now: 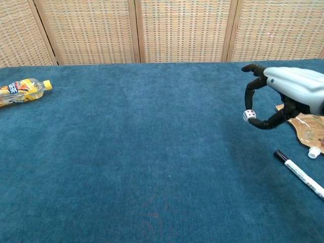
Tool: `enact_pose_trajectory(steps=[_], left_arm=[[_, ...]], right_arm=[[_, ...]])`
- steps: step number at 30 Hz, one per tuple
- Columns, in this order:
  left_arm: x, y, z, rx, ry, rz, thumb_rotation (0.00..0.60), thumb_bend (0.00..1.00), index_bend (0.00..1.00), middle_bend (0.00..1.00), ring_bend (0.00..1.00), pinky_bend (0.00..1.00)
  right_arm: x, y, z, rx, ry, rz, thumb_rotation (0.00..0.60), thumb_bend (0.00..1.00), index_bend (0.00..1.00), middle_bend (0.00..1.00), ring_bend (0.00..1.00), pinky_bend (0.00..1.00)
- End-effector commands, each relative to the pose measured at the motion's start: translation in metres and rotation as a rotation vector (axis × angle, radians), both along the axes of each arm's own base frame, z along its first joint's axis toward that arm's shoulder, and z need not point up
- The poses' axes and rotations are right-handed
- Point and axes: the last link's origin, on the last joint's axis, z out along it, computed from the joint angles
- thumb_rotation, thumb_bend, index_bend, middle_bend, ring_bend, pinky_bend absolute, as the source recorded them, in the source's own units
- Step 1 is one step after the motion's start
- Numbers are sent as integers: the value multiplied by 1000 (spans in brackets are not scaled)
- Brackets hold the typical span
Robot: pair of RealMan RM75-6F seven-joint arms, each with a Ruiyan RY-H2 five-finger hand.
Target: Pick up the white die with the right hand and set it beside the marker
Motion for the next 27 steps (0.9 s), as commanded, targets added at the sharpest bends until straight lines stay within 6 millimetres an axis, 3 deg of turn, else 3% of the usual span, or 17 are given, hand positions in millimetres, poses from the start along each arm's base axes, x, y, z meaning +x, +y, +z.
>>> enact_pose_trajectory(steps=[1,19,27], left_arm=[[0,0,0,-2,0,-2,600,112,0,0,0,0],[2,-2,-5,-24,-5,-10,600,112,0,0,0,0],[1,-2,-4,-24,-6,-7,600,112,0,0,0,0]], right_arm=[[10,-9,7,-13,5,19,600,388,536,0,0,0],[53,-43,18,-52,7,54,600,388,535,0,0,0],[49,-43,13,-31,9,29,600,344,410,0,0,0]])
